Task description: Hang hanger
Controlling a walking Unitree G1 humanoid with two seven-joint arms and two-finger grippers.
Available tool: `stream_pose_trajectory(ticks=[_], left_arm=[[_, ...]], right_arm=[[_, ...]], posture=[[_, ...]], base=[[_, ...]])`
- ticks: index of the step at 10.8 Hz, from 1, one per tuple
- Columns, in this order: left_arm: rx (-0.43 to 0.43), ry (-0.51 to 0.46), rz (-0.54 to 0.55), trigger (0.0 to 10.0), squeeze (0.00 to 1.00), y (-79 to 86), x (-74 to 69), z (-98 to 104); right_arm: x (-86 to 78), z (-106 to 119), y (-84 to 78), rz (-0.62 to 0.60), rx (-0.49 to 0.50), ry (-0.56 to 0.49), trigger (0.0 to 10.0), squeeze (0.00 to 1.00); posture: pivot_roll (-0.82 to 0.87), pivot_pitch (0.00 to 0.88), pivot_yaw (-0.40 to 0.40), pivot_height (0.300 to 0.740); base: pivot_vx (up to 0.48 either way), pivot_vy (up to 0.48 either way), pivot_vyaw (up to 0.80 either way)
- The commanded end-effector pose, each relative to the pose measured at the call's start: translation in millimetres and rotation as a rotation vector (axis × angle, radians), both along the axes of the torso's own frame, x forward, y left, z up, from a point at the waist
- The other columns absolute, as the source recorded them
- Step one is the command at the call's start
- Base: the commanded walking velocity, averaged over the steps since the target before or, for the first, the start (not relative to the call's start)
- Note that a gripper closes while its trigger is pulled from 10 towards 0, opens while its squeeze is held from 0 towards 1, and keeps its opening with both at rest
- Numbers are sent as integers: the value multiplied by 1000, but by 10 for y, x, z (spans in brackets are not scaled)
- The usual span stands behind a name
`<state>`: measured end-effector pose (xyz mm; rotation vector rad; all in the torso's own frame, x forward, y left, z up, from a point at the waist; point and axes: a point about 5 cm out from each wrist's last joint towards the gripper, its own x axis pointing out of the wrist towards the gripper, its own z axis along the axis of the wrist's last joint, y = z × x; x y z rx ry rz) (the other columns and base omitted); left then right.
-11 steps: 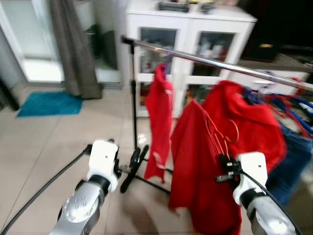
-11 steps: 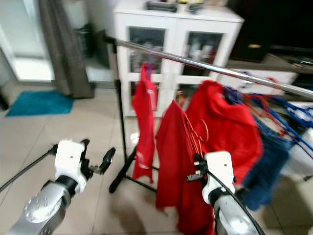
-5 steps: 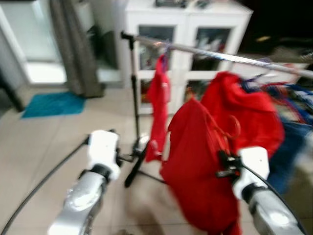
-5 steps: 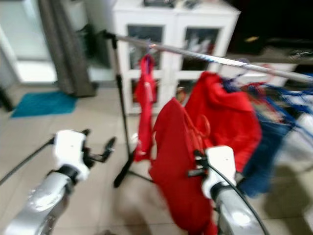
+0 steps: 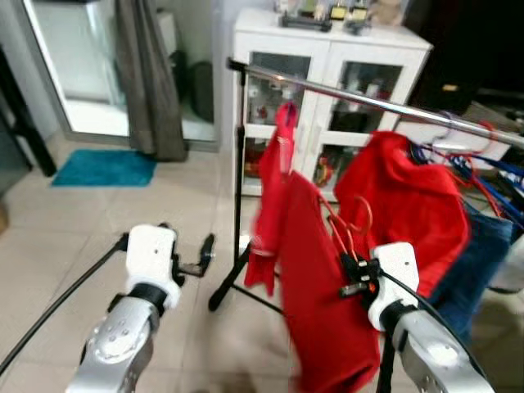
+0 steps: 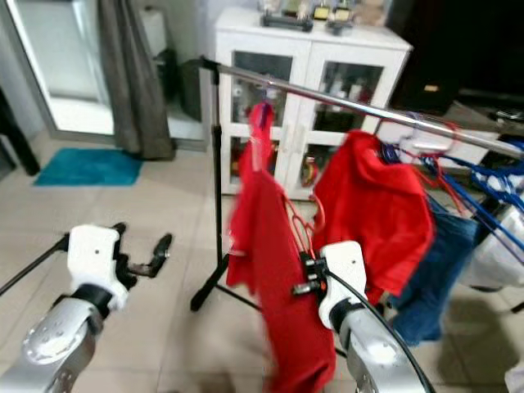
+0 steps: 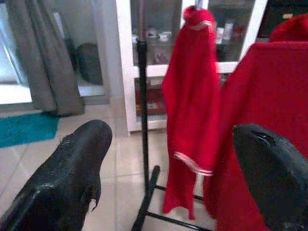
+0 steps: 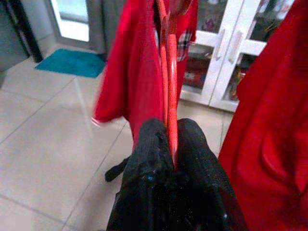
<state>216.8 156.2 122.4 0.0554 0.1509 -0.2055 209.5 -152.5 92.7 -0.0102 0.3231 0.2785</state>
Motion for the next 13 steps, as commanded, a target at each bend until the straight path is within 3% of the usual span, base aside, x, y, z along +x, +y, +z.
stream_pose_trajectory(ticks=[1, 3, 4, 6, 7, 8, 9, 11, 12, 13], left_arm=[[-7, -8, -32, 10000, 0, -60, 20, 40], [-5, -11, -47, 10000, 0, -83, 41, 60], [-59, 35, -53, 10000, 0, -91, 12, 25], [12, 5, -78, 10000, 0, -73, 12, 72], [34, 13, -140, 10000, 0, -50, 4, 119], [8, 14, -151, 10000, 0, -25, 14, 150], [2, -9, -233, 10000, 1000, 9, 65, 244], [-33, -6, -430, 10000, 1000, -166, 99, 306], [-35, -10, -440, 10000, 1000, -197, 159, 307], [-67, -32, -416, 10000, 1000, -265, 348, 308]], right_arm=[[29, 72, -36, -7, 1, -33, 10000, 0], [30, 66, -22, -1, -5, -30, 10000, 0], [25, 80, 36, 69, 56, -20, 10000, 0], [104, 132, 48, 156, 40, -44, 10000, 0], [207, 199, 33, 163, 39, -83, 10000, 0], [233, 220, 30, 176, 34, -94, 10000, 0], [291, 277, 9, 226, 37, -130, 10000, 0], [359, 382, -78, 260, 36, -188, 10000, 0], [373, 425, -87, 284, 40, -208, 10000, 0], [418, 490, -77, 318, 80, -264, 10000, 0]], posture=[[61, 0, -13, 740], [59, 0, -10, 740], [64, 0, -15, 740], [90, 0, -38, 740], [109, 0, -56, 740], [113, 0, -60, 740], [117, 0, -69, 740], [117, 0, -86, 740], [112, 0, -90, 740], [100, 0, -90, 740]], base=[[0, -480, 800], [0, -240, 603], [0, 480, 0], [0, 480, 0], [0, 0, 0], [0, 0, 0], [0, 0, 0], [0, 0, 0], [0, 0, 0], [0, 0, 0]])
